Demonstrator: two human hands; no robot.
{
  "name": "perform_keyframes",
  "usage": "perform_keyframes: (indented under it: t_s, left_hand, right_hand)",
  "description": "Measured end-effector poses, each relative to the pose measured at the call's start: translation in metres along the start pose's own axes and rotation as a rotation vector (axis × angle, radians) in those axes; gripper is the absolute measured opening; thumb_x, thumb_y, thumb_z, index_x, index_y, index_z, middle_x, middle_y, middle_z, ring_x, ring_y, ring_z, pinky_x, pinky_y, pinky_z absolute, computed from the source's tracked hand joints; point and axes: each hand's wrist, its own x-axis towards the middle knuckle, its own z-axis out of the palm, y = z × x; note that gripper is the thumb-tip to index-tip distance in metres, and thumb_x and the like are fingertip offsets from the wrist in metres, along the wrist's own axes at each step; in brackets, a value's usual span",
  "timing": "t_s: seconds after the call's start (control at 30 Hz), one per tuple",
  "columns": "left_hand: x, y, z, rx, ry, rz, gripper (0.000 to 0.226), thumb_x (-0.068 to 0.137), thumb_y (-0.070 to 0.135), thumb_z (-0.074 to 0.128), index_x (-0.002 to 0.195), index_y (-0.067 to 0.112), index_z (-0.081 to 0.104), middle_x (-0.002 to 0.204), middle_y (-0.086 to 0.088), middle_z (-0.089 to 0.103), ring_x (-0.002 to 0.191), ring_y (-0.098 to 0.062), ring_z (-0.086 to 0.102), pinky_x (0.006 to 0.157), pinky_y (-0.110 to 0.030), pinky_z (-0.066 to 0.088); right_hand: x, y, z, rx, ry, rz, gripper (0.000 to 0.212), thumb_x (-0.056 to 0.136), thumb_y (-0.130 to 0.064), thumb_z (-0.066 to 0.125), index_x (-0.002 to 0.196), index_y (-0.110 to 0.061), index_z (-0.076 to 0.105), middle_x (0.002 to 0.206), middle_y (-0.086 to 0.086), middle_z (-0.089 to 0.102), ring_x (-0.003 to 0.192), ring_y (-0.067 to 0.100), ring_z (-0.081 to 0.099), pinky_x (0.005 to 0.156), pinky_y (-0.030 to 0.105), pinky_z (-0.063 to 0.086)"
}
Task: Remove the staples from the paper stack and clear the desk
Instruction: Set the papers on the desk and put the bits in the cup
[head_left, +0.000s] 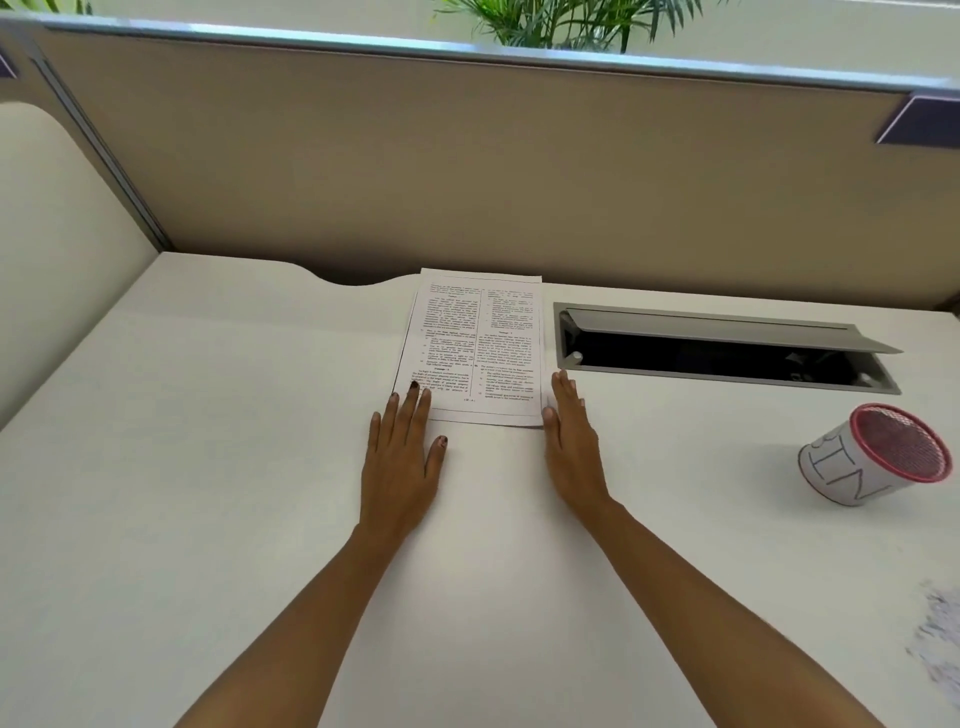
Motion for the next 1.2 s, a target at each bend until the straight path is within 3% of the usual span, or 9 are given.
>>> perform_keyframes:
  t_s: [0.13,0.37,0.57,0.7,0.77,0.83,0.9,1.07,1.2]
  left_hand:
    - [-0.039,0.019,-0.008,-0.052,0.017,-0.044,0.062,0.096,0.042,0.030,0.152,0.016,0.022,0.160,0.003,0.017,0.148,-0.017,0.013,0.121,-0.033,0.000]
    - [-0.124,0.057,-0.023,-0.106,-0.016,-0.013,0.063,0.095,0.043,0.032,0.152,0.018,0.021,0.161,0.004,0.014,0.148,-0.013,0.011,0.121,-0.032,0.000]
    - [-0.182,0.071,-0.029,-0.081,-0.020,-0.032,0.060,0.096,0.042,0.029,0.150,0.017,0.027,0.160,0.004,0.018,0.148,-0.015,0.014,0.121,-0.036,0.003]
    - [-0.219,0.082,-0.026,-0.088,-0.013,-0.119,0.058,0.097,0.039,0.024,0.149,0.015,0.031,0.159,0.002,0.021,0.147,-0.017,0.018,0.121,-0.037,0.005]
    - [-0.235,0.088,-0.023,-0.069,-0.034,-0.135,0.058,0.096,0.037,0.023,0.148,0.014,0.033,0.159,-0.001,0.023,0.147,-0.018,0.020,0.120,-0.038,0.008]
    - [-0.243,0.091,-0.021,-0.047,-0.059,-0.140,0.058,0.095,0.036,0.025,0.147,0.012,0.034,0.158,-0.003,0.025,0.146,-0.020,0.024,0.119,-0.038,0.011]
    - [-0.249,0.094,-0.021,0.004,-0.074,-0.122,0.058,0.095,0.034,0.026,0.148,0.010,0.033,0.157,-0.005,0.027,0.145,-0.022,0.026,0.119,-0.038,0.014]
    - [-0.258,0.090,-0.020,0.108,-0.104,-0.091,0.059,0.098,0.036,0.022,0.151,0.010,0.025,0.159,-0.007,0.020,0.147,-0.023,0.021,0.119,-0.042,0.014]
    - [-0.258,0.094,-0.020,0.105,-0.108,-0.090,0.060,0.098,0.037,0.021,0.151,0.011,0.022,0.160,-0.007,0.019,0.147,-0.023,0.020,0.120,-0.043,0.014]
  right_hand:
    - [-0.047,-0.006,-0.026,-0.013,0.115,-0.024,0.046,0.100,-0.005,0.036,0.145,-0.018,0.036,0.151,-0.010,0.032,0.143,0.003,0.019,0.117,0.020,0.016]
    - [-0.147,-0.003,-0.063,-0.144,0.201,-0.057,0.044,0.094,0.003,0.047,0.135,-0.013,0.050,0.139,-0.008,0.046,0.134,0.006,0.039,0.110,0.006,0.022]
    - [-0.215,0.011,-0.093,-0.184,0.350,0.073,0.030,0.089,0.006,0.053,0.113,-0.008,0.065,0.108,0.005,0.069,0.099,0.021,0.066,0.089,0.031,0.051]
    - [-0.252,0.016,-0.118,-0.145,0.461,0.234,0.025,0.087,0.011,0.051,0.097,-0.003,0.069,0.089,0.012,0.070,0.082,0.027,0.066,0.081,-0.001,0.035]
    - [-0.272,0.022,-0.125,-0.130,0.459,0.293,0.025,0.088,0.013,0.048,0.094,0.000,0.069,0.082,0.013,0.070,0.081,0.030,0.067,0.088,-0.006,0.027]
    - [-0.285,0.030,-0.124,-0.166,0.444,0.303,0.027,0.089,0.013,0.046,0.092,-0.003,0.068,0.086,0.012,0.070,0.104,0.033,0.065,0.106,0.014,0.033]
    - [-0.299,0.035,-0.123,-0.222,0.434,0.289,0.030,0.089,0.013,0.047,0.093,-0.007,0.068,0.108,0.009,0.069,0.133,0.024,0.045,0.104,0.033,0.041]
    - [-0.325,0.025,-0.109,-0.320,0.284,0.261,0.042,0.086,0.016,0.044,0.120,-0.002,0.062,0.122,0.010,0.058,0.118,0.021,0.051,0.103,0.026,0.039]
    - [-0.331,0.023,-0.102,-0.356,0.164,0.255,0.048,0.091,0.007,0.044,0.136,-0.009,0.047,0.137,0.007,0.043,0.128,0.017,0.037,0.109,0.030,0.033]
